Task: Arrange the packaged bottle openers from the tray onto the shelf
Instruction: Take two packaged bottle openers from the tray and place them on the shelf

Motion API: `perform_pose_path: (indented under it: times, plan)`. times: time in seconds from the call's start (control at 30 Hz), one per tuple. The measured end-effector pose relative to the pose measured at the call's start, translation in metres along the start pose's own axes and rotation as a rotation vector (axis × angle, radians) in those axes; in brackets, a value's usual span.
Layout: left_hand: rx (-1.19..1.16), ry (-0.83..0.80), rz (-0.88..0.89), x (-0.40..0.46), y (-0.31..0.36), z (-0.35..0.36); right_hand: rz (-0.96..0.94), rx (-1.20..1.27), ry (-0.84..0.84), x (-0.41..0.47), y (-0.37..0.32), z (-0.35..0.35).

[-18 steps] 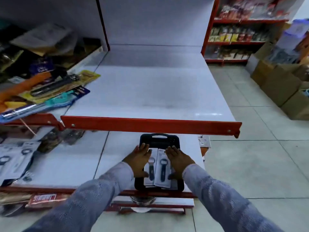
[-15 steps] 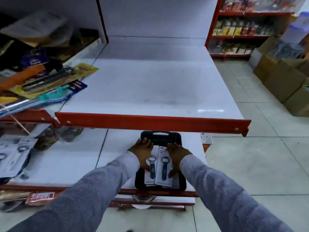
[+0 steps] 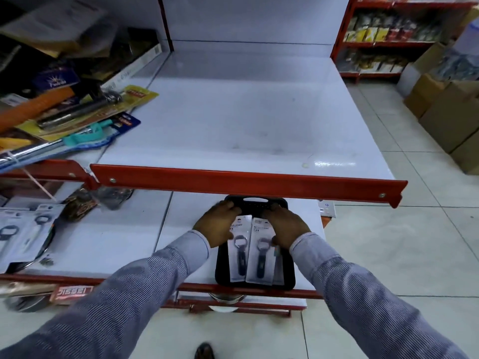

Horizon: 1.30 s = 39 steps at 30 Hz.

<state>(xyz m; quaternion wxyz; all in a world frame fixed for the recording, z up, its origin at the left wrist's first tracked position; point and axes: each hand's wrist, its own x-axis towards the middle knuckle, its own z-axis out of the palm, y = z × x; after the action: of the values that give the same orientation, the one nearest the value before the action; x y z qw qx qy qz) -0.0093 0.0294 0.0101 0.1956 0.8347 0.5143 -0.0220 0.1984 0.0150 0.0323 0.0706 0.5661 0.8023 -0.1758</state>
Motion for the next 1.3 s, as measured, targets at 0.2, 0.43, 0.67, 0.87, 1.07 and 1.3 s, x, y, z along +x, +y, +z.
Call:
perform_pose_path:
  times: [0.2, 0.43, 0.67, 0.87, 1.07, 1.3]
  plan:
    - [-0.287, 0.206, -0.021, -0.075, 0.04, -0.037, -0.106, 0.234, 0.148, -0.063, -0.026, -0.052]
    - [-0.413, 0.678, 0.093, -0.147, 0.076, -0.126, -0.248, 0.511, 0.634, -0.146, -0.047, -0.149]
    - [-0.799, 0.963, 0.161, -0.126, 0.089, -0.236, -0.322, 0.902, 0.717, -0.136, -0.039, -0.257]
    - [-0.876, 0.964, 0.002, -0.018, 0.046, -0.27, -0.184, 0.881, 0.666, -0.035, -0.009, -0.285]
    - [-0.608, 0.64, -0.237, 0.041, 0.012, -0.245, 0.035, 0.644, 0.62, 0.03, 0.002, -0.255]
    - [-0.215, 0.464, -0.145, 0.015, 0.009, -0.246, 0.104, 0.43, 0.535, 0.038, 0.009, -0.226]
